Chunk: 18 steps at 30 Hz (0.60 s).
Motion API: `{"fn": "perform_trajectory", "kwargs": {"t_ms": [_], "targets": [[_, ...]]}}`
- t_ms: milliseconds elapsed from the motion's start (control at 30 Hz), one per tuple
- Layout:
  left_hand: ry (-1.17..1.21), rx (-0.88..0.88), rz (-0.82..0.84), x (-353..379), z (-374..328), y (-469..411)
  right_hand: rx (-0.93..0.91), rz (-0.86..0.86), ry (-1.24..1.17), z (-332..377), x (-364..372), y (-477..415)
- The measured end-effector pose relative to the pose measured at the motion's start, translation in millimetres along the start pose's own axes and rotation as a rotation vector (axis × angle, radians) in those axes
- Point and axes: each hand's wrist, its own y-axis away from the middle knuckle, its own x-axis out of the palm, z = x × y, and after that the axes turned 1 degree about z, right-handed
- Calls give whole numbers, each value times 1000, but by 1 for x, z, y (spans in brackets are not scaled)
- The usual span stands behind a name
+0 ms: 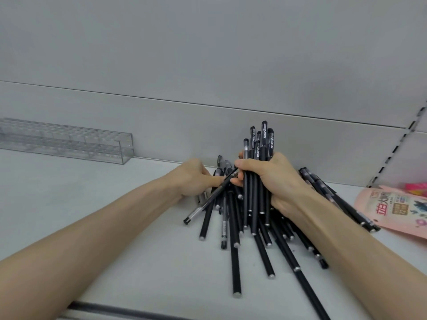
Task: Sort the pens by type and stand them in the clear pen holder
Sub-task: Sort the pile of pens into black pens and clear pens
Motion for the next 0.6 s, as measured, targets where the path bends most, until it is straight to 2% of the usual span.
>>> {"fn": "perform_trajectory", "kwargs": {"t_ms": [167, 333, 467, 533, 600], "targets": [[180, 4, -8, -3, 5, -3, -15, 12, 0, -2, 0, -1], [213, 43, -59, -5, 5, -2, -10, 42, 15, -2, 1, -1], [509, 188, -143, -20, 3, 6, -6, 34, -40, -1, 2, 1], [639, 250, -112, -22, -1, 13, -9, 49, -92, 0, 3, 4], [653, 313, -19, -21, -7, 20, -35, 76, -165, 4, 4, 5]]}}
